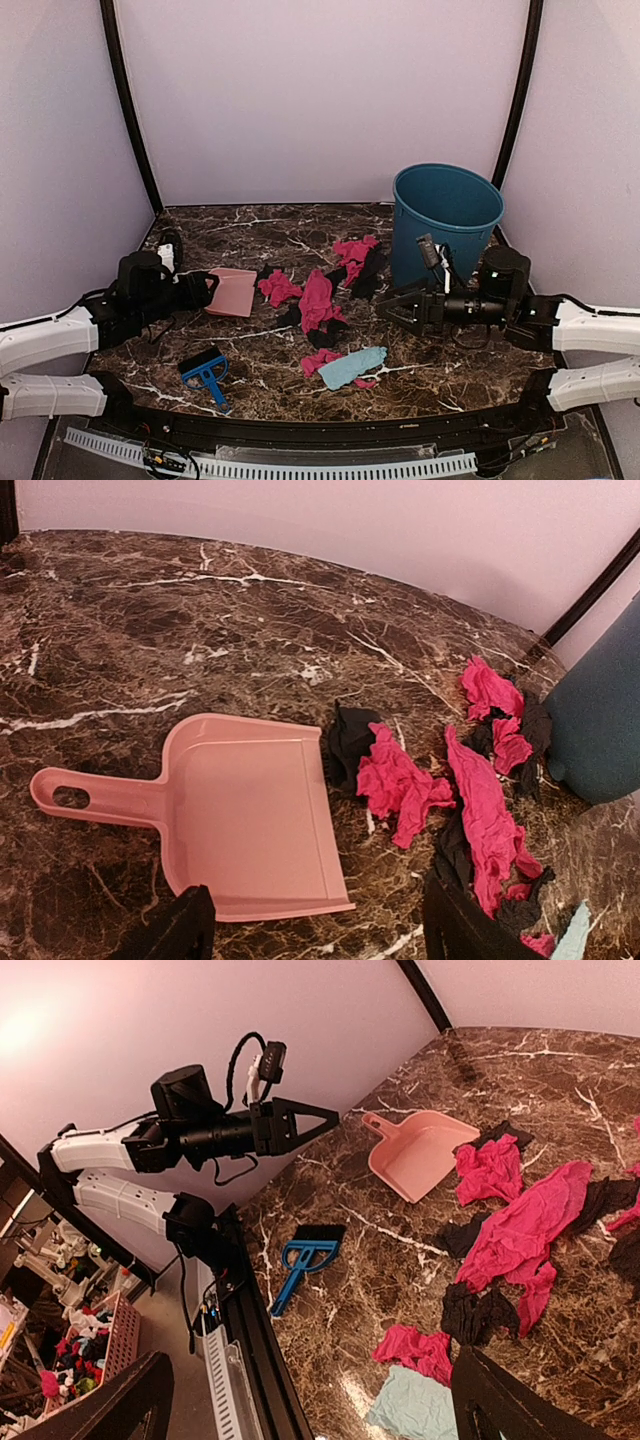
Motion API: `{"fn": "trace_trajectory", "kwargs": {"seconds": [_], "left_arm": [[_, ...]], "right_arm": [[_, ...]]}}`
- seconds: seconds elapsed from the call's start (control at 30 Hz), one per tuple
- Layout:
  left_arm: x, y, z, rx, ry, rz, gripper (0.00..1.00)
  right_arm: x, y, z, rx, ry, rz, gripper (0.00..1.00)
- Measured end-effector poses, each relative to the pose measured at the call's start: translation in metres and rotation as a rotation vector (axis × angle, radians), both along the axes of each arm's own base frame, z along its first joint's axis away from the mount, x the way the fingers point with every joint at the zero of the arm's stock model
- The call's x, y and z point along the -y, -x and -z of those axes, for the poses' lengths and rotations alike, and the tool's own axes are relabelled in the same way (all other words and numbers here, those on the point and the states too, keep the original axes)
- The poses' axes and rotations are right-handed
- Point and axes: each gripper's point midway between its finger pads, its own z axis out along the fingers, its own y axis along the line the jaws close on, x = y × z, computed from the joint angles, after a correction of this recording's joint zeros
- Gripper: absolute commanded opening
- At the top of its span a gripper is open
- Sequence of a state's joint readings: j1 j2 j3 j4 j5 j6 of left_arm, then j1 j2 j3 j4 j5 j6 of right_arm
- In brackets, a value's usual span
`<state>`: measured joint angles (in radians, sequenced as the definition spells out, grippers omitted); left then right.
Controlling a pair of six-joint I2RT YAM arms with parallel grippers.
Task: Sweep away the paper scraps from the table
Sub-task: Pick up the dustpan from the center of the board.
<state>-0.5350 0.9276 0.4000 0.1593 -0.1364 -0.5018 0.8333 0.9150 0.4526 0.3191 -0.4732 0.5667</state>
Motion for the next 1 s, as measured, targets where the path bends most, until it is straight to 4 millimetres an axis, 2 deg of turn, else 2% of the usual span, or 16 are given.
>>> {"fn": "trace_trajectory", "kwargs": {"seconds": [0.13,0.5,0.73,1.0], "left_arm": [[-0.013,-0.001,0.005,-0.017,-0.046,-0.065,0.74],[-0.047,0.0,0.021,-0.08,-0.142,-0.22,0.73],[-0.085,-0.01,0.034,-0.153,-0.093,-0.343,0.71],[-0.098,-0.016,0.041,-0.195,0.013,-0.349,0.67]], "right_arm": [[-0.018,-0.003,0.014,-0.005,0.058,-0.001,0.99],[-0.058,-0.016,0.037,0.022,0.175,0.034,0.99],[-0.075,-0.02,0.062,0.032,0.263,0.04,0.99],[-0.095,-0.033,0.079,0.035,0.325,0.045,0.99]]}}
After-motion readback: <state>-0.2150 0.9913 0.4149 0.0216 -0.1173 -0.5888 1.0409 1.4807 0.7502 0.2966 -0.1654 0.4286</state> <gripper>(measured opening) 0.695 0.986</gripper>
